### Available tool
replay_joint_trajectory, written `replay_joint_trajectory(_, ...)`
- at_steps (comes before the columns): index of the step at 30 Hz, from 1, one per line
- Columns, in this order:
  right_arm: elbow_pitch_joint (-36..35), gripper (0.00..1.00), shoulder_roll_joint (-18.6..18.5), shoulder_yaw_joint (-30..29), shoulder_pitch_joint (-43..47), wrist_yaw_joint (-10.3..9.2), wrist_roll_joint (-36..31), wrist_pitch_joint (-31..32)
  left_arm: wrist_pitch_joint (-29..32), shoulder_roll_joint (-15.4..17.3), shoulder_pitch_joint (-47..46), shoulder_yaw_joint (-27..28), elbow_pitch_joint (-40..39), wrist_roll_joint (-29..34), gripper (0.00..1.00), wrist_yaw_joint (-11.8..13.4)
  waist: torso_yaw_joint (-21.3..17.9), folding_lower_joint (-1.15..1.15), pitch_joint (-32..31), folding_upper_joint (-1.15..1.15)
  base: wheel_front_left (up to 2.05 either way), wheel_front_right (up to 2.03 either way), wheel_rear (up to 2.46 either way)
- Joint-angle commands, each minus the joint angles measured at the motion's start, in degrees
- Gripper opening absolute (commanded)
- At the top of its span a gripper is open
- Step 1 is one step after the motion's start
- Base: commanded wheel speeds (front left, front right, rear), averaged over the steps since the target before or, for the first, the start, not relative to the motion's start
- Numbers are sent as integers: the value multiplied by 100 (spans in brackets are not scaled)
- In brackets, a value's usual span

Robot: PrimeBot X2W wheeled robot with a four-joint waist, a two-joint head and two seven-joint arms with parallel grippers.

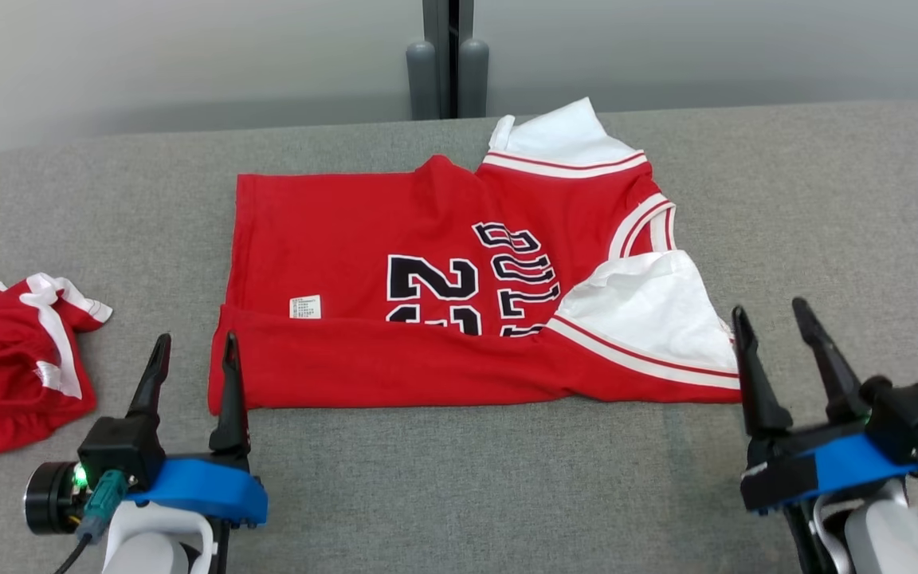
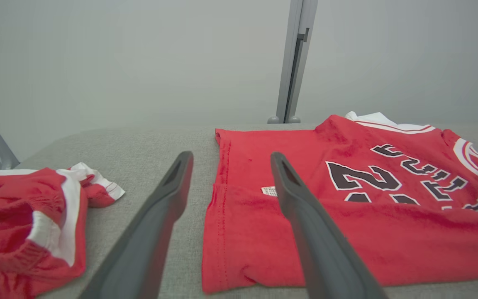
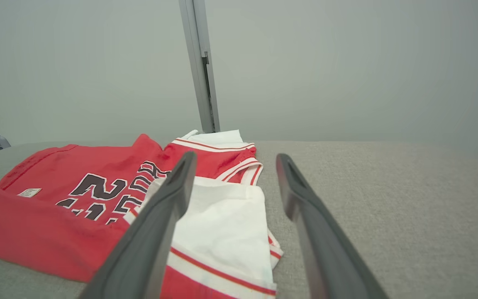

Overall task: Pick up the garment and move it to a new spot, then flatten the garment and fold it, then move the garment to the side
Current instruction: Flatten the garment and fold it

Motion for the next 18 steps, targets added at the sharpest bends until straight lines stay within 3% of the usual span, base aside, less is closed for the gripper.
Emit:
replay_joint_trajectory(1,-129,100,43,-6,263,1,-75,-26,-79,46,119,-3,-41,79,100,74,-36,1,-83,0,0,0,0)
replay_joint_trajectory(9,-359,100,152,-33,673,1,-118,46,-128,36,472,27,-241,136,100,228,-107,1,-190,0,0,0,0)
replay_joint_trajectory(18,-140,100,102,-61,572,1,-54,214,66,17,342,-19,81,-9,100,161,-128,1,-25,0,0,0,0)
